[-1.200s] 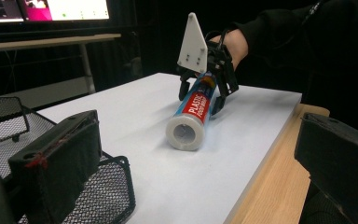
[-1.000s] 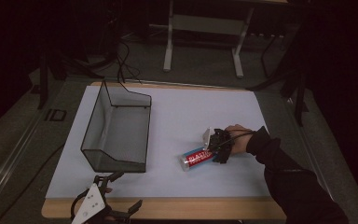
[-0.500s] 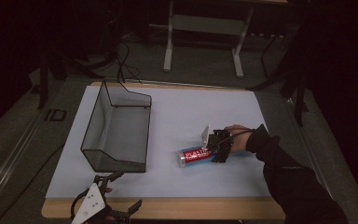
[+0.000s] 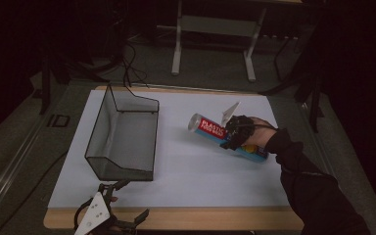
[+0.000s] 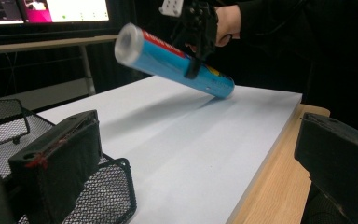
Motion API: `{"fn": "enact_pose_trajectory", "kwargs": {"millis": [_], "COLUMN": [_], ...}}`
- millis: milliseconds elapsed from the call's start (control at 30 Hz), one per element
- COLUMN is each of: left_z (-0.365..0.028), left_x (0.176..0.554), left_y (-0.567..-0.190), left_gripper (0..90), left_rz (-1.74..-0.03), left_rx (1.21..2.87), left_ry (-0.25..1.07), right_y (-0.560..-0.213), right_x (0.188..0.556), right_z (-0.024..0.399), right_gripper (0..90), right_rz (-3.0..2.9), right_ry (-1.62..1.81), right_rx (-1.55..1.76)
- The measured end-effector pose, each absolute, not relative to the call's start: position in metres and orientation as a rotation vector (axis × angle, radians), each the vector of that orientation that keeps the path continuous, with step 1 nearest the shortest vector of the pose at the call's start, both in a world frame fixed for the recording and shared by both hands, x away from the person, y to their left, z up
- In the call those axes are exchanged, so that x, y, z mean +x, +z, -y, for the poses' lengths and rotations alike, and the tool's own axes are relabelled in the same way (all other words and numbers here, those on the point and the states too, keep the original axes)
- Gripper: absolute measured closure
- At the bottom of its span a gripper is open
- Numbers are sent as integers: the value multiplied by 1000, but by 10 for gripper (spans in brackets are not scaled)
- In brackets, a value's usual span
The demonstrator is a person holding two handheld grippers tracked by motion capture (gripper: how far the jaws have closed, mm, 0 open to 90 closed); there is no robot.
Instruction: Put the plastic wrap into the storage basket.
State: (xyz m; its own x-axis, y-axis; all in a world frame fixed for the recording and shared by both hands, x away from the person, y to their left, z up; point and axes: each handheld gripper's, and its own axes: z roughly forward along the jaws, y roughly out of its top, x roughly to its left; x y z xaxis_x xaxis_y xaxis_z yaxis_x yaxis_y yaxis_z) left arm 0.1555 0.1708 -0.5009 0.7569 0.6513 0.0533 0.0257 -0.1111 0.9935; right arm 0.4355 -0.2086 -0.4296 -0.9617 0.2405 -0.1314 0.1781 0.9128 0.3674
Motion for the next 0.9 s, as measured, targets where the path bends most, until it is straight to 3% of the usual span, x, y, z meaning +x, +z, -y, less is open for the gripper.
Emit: {"fn": "enact_pose_trajectory", "kwargs": {"millis": [433, 900], "left_z": [-170, -169], "left_x": [155, 154], "left_y": [-501, -501], "left_gripper": [12, 12], "left_rz": [-548, -534], "left_rx": [1614, 1619], "left_ry": [576, 569], "right_y": [-423, -447], "right_x": [465, 496], "right_z": [223, 219], "right_gripper": [315, 314], "right_rz": [-2727, -2664], "right_ry": [560, 523], "right_rx": [719, 925]}}
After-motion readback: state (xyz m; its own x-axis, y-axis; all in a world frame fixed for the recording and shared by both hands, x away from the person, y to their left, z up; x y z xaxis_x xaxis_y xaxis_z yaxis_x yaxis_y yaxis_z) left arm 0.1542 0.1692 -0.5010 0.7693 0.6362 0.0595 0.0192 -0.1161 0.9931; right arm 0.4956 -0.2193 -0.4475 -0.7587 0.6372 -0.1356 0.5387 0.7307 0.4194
